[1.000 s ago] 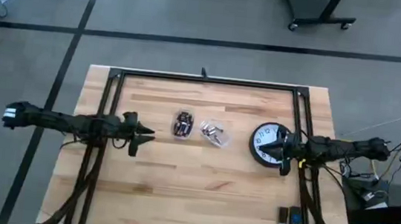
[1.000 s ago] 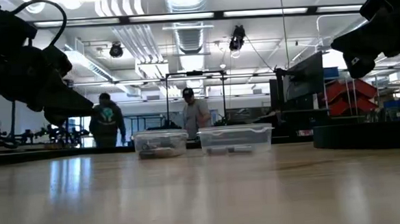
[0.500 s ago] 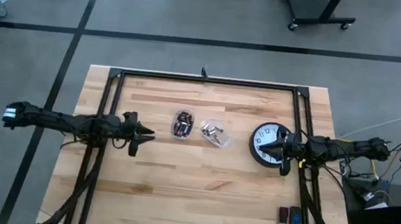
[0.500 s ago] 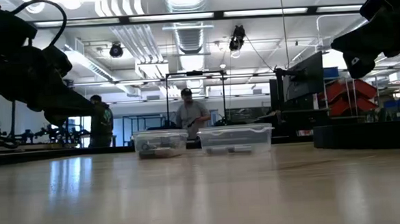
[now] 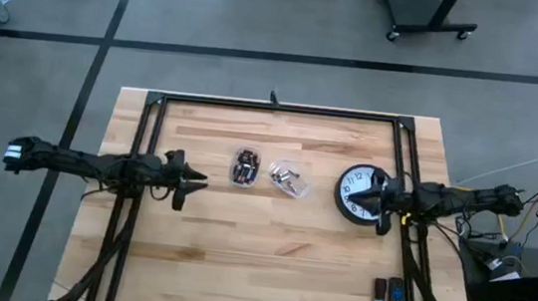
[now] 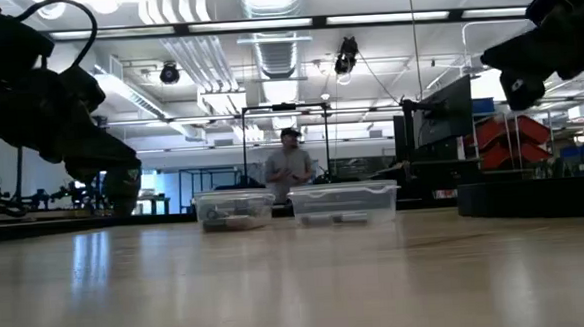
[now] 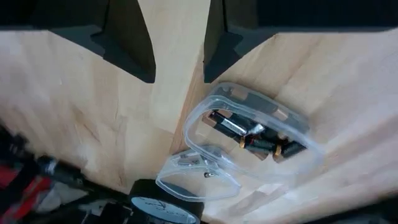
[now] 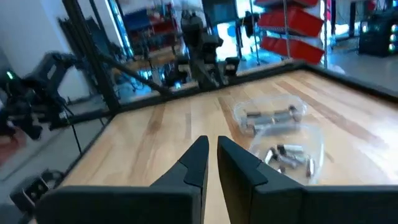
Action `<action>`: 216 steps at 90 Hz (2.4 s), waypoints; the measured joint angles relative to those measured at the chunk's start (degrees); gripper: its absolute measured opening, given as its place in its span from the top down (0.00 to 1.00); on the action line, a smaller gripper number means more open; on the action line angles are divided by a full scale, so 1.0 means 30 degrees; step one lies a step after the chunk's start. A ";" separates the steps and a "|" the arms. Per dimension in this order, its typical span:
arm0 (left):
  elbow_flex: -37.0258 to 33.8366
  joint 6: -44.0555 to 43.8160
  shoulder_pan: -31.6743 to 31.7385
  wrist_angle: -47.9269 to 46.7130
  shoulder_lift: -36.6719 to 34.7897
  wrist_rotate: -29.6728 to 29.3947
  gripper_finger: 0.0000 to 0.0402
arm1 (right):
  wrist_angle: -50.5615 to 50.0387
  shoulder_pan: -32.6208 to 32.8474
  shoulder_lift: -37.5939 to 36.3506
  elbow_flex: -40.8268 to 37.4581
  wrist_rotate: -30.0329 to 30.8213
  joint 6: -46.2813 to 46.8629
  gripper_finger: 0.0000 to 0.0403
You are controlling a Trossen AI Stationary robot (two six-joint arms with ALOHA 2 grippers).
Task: Insert battery
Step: Insert the silver battery into the clock's battery compartment
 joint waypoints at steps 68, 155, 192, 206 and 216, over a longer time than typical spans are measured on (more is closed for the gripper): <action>-0.0029 -0.1962 0.0007 0.8226 0.0788 -0.1361 0.73 | 0.1174 0.0000 0.1262 -0.0022 0.4918 0.0034 0.95; 0.5109 -0.2669 -1.0043 1.3264 1.5403 -0.7211 0.92 | -0.9545 0.0963 1.9308 0.6978 0.6405 0.9342 0.96; 0.8189 -0.3873 -1.0069 1.0788 2.0220 -0.7204 0.94 | -0.3749 0.3388 2.4306 0.8437 0.6508 0.9807 0.96; 0.9340 -0.3437 -1.0069 1.0766 2.2226 -0.7202 0.94 | -0.1145 0.4513 2.7238 1.0026 0.6542 0.9878 0.96; 1.0276 -0.3075 -1.0069 1.0771 2.3724 -0.7186 0.94 | 0.0249 0.5281 3.0137 1.1923 0.6994 0.9945 0.96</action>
